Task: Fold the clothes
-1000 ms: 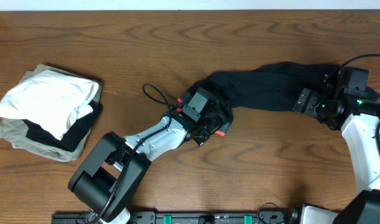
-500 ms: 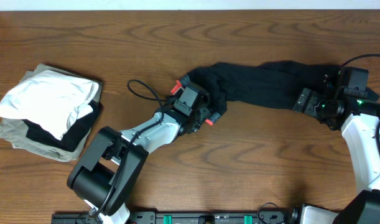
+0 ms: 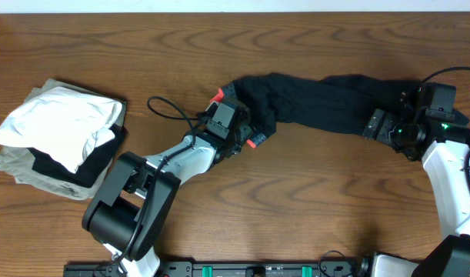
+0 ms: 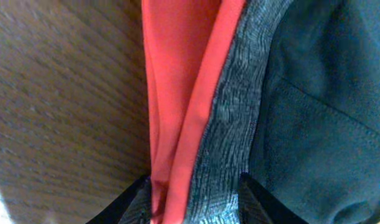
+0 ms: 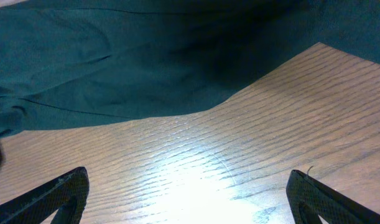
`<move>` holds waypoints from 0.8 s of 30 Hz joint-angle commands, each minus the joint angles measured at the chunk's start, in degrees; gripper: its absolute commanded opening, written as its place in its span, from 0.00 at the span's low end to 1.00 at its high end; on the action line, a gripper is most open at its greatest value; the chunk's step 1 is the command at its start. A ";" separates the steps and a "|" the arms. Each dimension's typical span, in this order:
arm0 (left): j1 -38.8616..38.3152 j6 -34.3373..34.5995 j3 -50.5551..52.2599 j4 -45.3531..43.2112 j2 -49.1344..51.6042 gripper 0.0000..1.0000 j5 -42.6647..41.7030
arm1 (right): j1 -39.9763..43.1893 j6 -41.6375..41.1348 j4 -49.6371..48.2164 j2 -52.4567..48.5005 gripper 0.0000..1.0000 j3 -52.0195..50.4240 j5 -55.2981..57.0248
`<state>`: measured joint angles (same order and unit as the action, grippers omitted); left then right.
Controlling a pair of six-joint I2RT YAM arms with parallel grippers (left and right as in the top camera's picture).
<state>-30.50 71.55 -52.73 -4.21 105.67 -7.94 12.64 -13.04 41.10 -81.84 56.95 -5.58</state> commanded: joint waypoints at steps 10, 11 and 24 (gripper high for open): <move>0.39 -7.72 0.96 -3.28 1.05 0.37 1.86 | 0.42 -0.63 0.04 0.61 0.99 0.52 -0.24; 0.39 -7.74 0.96 -3.50 1.05 0.37 1.86 | 0.42 -0.63 0.02 0.61 0.99 0.52 -0.24; 0.37 -10.05 0.96 -7.98 1.05 0.41 1.86 | 0.42 -0.63 0.00 0.59 0.99 0.52 -0.24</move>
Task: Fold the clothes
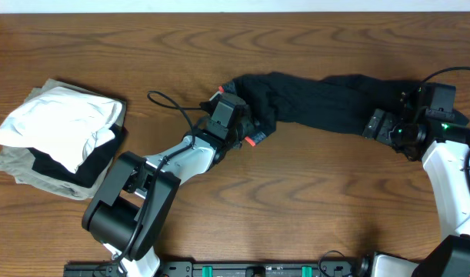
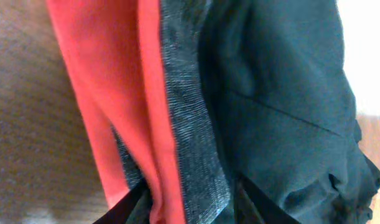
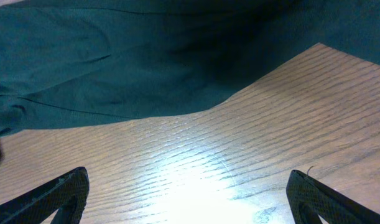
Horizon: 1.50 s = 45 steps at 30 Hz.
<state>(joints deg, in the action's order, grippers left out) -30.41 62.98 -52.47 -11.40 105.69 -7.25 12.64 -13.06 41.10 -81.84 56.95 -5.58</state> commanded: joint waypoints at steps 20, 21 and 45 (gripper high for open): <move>0.09 -1.49 0.70 -4.63 1.84 0.41 5.22 | 0.42 -0.61 0.07 0.59 0.99 0.52 -0.26; 0.09 -1.46 0.70 -4.63 2.03 0.41 5.22 | 0.42 -0.61 0.07 0.59 0.99 0.52 -0.26; 0.63 -28.13 -0.39 18.25 -27.78 0.06 -1.11 | 0.04 -0.13 1.99 7.02 0.99 0.52 -2.38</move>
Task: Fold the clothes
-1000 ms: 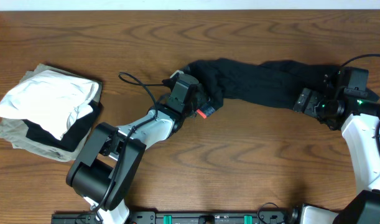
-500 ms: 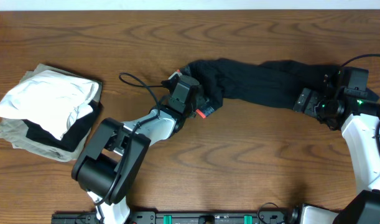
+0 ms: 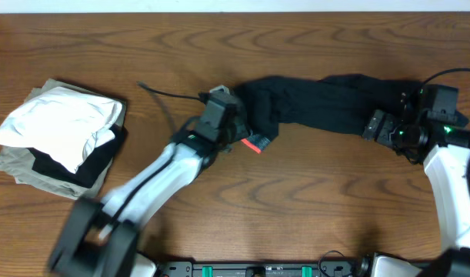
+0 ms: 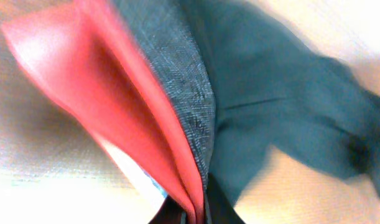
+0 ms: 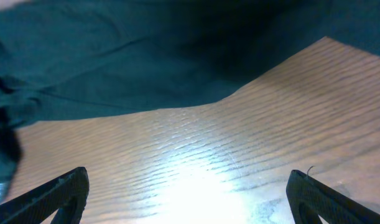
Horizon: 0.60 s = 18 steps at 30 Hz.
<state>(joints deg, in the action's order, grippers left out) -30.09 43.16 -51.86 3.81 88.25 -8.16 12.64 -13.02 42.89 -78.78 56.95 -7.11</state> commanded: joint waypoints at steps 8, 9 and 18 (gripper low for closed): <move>0.28 -12.50 -2.40 18.38 -43.28 0.06 3.10 | 0.02 2.38 2.91 11.23 0.99 0.52 -4.33; 0.28 -12.50 -2.40 19.93 -46.75 0.06 4.24 | 0.02 2.36 3.69 11.74 0.99 0.52 -4.39; 0.28 -12.50 -2.40 33.31 -61.35 0.06 13.03 | -2.12 3.87 11.85 12.20 0.99 -0.28 -8.83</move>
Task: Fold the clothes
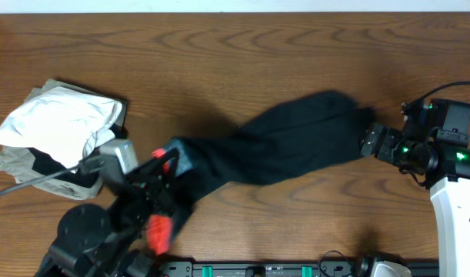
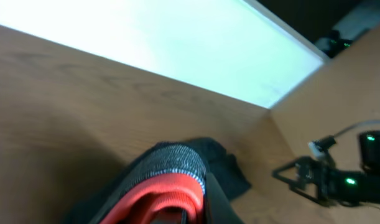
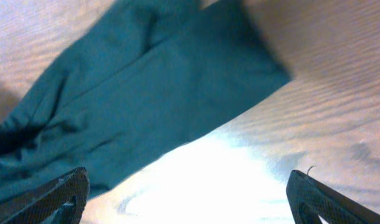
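Note:
A long black garment (image 1: 288, 146) stretches across the table from the front left to the right. Its red and grey waistband (image 2: 172, 180) is pinched in my left gripper (image 2: 191, 216), which is shut on it and raised at the front left; more red lining (image 1: 158, 228) hangs below. My right gripper (image 1: 371, 142) stands open just beside the garment's right end. In the right wrist view the dark cloth (image 3: 146, 93) lies ahead of the wide-apart fingers (image 3: 68, 190), with nothing between them.
A stack of folded clothes (image 1: 58, 138), white on top of black and beige, sits at the left edge. Bare wooden table (image 1: 296, 223) lies in front of the garment and along the back. A cable runs from the left arm.
My left gripper has moved from the middle back of the table to the front left and higher, taking the waistband with it. The garment has followed and now lies diagonally; the right gripper stays open.
The garment lay along the back of the table, my left gripper's fingers astride its red waistband and my right gripper open at the other end. Later the left gripper was shut on the waistband. Now it holds that end at the front left, the garment drawn out.

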`<move>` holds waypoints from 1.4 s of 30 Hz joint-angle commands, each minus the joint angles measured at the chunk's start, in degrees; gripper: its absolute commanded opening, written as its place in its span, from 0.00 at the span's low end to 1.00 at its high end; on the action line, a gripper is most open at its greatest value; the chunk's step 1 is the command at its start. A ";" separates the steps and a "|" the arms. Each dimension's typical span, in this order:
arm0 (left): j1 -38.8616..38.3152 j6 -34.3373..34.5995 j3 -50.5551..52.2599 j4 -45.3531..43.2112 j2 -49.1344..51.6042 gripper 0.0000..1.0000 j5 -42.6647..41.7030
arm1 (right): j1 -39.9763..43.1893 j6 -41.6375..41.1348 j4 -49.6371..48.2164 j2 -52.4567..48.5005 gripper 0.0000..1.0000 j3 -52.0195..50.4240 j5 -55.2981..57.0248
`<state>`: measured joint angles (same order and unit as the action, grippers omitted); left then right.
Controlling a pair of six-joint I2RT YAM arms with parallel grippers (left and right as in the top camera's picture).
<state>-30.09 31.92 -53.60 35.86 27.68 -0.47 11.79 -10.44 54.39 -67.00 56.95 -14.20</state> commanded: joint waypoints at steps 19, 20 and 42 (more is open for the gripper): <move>0.28 -1.75 -0.66 2.56 0.26 0.06 6.16 | -4.68 0.50 -20.63 -5.97 0.99 -19.17 -4.02; 0.28 -1.73 -0.66 2.71 0.26 0.06 6.16 | -4.70 0.17 -22.16 -6.47 0.99 -19.93 -4.02; 0.28 -1.73 -0.63 3.15 0.26 0.06 6.16 | -10.56 -2.89 -42.69 -21.55 0.81 -22.99 -5.77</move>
<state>-30.09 31.22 -53.60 39.24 27.92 4.75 3.01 -10.81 12.10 -86.46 34.89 -19.03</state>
